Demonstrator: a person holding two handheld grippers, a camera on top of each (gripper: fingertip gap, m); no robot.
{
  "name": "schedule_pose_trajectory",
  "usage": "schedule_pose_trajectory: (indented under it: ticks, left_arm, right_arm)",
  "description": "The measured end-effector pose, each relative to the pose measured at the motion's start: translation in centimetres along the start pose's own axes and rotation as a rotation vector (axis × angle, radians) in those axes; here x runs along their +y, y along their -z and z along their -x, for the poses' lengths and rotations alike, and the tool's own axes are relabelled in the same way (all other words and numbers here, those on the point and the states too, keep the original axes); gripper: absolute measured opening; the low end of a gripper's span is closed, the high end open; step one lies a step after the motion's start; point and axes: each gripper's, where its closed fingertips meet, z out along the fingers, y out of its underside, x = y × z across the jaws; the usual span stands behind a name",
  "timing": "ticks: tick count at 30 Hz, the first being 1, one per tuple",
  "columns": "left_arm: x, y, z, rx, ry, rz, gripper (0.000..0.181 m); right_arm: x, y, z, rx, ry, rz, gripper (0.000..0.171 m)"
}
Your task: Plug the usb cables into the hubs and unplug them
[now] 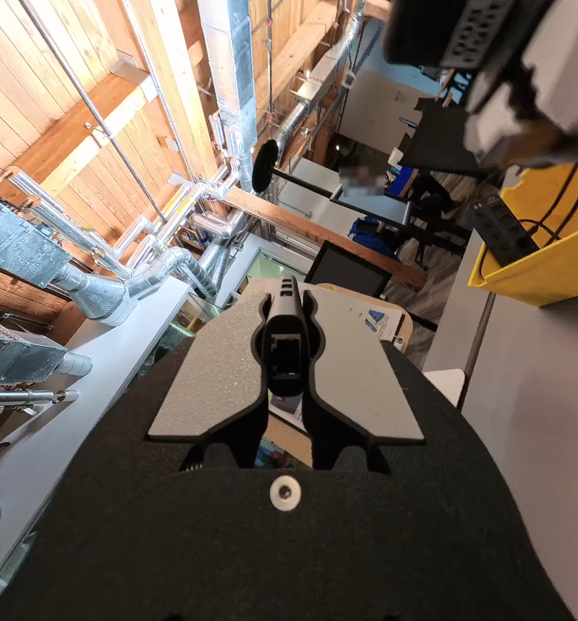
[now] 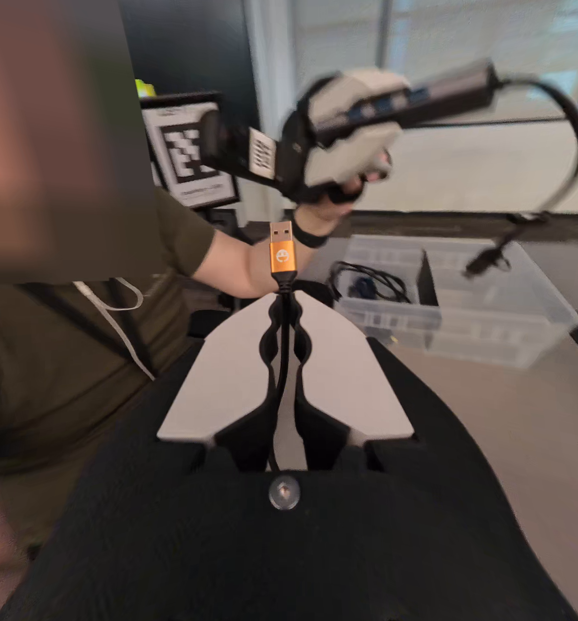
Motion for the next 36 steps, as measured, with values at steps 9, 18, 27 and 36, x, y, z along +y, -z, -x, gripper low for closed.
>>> schedule_pose_trajectory:
  ticks: [9, 18, 27, 36]
  left_arm:
    - [-1.5, -1.0, -3.6, 0.117, -0.038, -0.010, 0.018]
    - [-1.9, -1.3, -4.7, 0.148, -0.014, -0.041, 0.017]
    - [1.0, -2.4, -7.1, 0.189, -0.198, 0.130, 0.017]
    - [1.6, -2.8, -8.7, 0.219, -0.246, 0.163, 0.017]
  right_arm:
    - [-3.2, 2.1, 2.9, -0.333, 0.208, -0.024, 0.005]
    - [-1.8, 2.1, 0.4, -0.165, 0.157, 0.045, 0.005]
    - [0.0, 0.3, -4.6, 0.429, -0.004, 0.410, 0.005]
    - [0.8, 0.5, -5.7, 0.570, -0.105, 0.458, 0.005]
